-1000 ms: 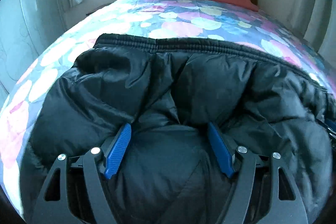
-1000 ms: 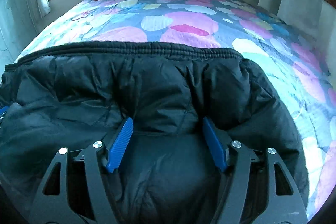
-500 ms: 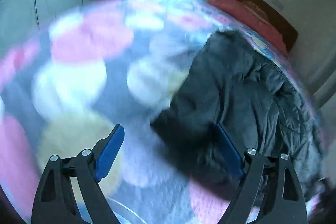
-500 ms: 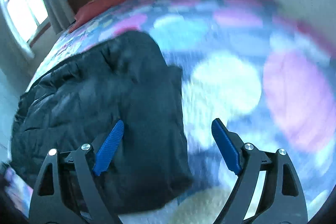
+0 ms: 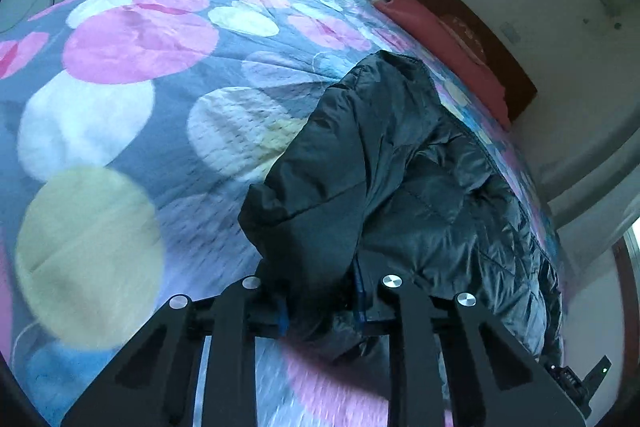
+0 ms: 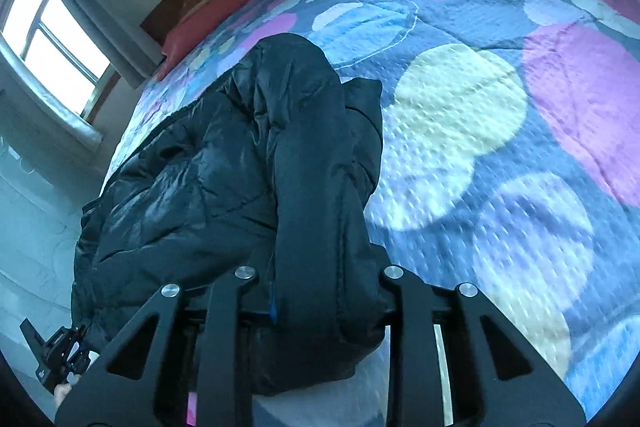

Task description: Fold large clothes

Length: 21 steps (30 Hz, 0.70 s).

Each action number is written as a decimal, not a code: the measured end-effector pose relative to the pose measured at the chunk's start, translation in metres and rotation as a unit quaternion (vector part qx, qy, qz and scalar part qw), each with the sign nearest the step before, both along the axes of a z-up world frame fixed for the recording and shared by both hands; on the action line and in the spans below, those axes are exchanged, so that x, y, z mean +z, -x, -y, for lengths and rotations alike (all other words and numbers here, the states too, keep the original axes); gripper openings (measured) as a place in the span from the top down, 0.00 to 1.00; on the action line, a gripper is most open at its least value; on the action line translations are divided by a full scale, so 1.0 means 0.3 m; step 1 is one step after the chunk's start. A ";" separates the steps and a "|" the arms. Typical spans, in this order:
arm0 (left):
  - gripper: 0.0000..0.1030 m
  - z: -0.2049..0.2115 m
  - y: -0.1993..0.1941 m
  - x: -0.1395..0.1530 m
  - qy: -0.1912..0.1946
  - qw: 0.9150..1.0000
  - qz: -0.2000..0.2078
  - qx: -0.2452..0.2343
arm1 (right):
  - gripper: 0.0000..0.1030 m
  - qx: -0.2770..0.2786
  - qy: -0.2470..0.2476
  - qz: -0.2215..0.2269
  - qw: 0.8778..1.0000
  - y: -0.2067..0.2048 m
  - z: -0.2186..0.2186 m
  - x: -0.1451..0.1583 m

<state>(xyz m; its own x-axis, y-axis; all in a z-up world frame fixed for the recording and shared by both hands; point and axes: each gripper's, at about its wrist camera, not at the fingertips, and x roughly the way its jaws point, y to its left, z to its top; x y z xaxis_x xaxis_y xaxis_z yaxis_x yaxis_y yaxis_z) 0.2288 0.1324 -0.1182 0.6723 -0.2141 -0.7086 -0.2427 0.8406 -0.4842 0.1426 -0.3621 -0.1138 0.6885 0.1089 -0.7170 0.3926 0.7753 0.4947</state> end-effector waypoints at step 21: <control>0.77 -0.128 0.462 0.015 0.018 1.000 -0.012 -0.010 | 0.75 0.022 -0.012 -0.011 1.000 0.414 -0.056 0.005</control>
